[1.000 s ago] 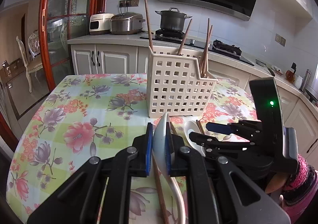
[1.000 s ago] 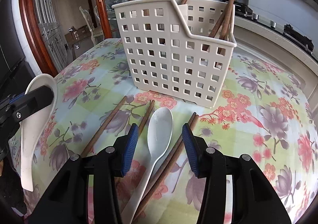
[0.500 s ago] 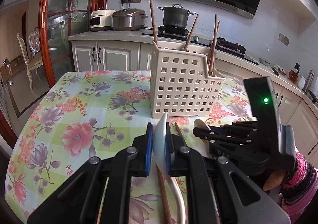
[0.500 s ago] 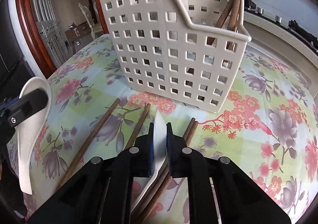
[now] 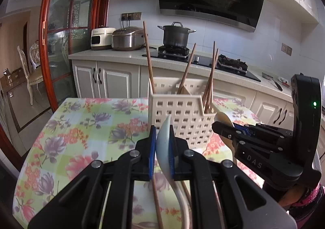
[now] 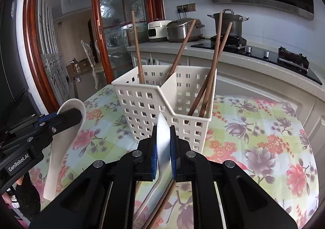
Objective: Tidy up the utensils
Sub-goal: 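Lower both white spoons bowl-up into the white caddy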
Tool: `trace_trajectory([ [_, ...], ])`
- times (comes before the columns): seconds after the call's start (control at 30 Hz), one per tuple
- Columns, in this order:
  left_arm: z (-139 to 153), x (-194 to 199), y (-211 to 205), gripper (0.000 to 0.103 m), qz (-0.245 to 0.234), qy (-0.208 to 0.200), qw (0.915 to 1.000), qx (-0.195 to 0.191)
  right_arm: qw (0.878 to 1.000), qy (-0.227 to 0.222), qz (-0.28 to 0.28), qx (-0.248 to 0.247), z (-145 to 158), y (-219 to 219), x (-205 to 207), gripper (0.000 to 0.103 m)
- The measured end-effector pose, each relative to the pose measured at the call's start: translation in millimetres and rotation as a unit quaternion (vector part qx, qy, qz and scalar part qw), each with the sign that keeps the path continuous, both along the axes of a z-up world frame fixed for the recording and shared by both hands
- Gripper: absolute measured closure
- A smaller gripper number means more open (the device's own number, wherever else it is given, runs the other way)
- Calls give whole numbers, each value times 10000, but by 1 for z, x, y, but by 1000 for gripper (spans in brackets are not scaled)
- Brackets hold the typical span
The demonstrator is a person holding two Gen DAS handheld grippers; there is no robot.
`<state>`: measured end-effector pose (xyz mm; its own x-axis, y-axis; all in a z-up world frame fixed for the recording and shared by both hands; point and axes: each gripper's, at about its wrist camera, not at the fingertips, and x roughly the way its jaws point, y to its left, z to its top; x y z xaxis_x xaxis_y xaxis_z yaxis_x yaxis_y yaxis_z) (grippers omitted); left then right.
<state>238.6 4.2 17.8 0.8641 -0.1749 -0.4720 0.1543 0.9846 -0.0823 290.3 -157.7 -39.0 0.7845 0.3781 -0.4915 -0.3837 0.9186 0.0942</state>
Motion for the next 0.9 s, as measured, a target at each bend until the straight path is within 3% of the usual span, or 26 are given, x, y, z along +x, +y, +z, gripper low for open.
trace_trajectory([
  [0.43, 51, 34, -17, 92, 53, -531, 9986, -9, 9965, -742, -299, 233, 51, -8, 11, 92],
  [0.9, 90, 94, -22, 92, 147, -745, 9971, -84, 9905, -1255, -514, 228, 89, -18, 55, 92],
])
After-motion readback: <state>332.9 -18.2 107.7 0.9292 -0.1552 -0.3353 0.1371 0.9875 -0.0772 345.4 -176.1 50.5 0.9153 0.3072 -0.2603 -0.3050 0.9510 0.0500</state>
